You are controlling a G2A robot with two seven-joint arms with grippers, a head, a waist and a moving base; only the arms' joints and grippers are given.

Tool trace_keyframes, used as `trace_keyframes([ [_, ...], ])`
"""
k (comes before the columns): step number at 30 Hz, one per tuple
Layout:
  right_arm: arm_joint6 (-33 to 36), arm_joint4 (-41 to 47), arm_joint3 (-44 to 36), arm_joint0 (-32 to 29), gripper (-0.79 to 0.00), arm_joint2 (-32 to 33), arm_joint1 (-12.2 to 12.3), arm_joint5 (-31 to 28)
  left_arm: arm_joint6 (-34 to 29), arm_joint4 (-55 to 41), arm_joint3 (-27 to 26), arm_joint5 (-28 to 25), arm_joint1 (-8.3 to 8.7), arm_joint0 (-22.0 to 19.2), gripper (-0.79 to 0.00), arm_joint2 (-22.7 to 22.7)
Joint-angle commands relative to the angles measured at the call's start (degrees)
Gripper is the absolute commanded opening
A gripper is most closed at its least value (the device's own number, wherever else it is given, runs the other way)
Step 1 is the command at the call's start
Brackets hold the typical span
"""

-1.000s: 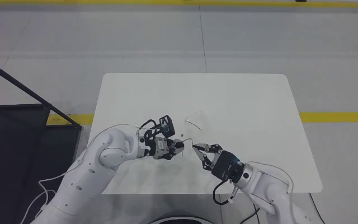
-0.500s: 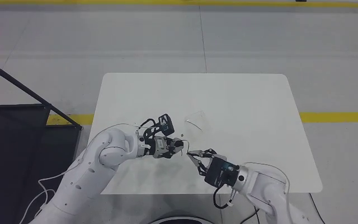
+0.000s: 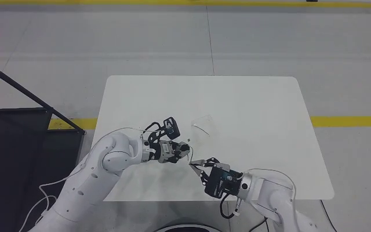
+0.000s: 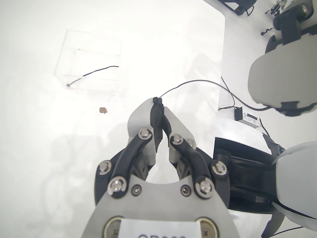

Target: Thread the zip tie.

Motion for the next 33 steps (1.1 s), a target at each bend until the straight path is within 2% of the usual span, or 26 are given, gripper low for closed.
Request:
trace_keyframes([
  [1, 0.4, -0.1, 0.0, 0.2, -0.785, -0.2, 0.0, -0.3, 0.0, 0.0, 0.0, 0.0, 0.03, 0.0, -0.785, 0.1],
  [17, 2.8, 0.4, -0.2, 0.8, -0.785, -0.8, 0.4, -3.3, 0.3, 0.0, 0.1, 0.2, 0.18, -0.5, -0.785, 0.9],
  [33, 1.0, 1.3, -0.8, -0.4, -0.785, 0.0, 0.5, 2.2, 2.0, 3.1, -0.8, -1.6, 0.57, -0.2, -0.785, 1.1],
])
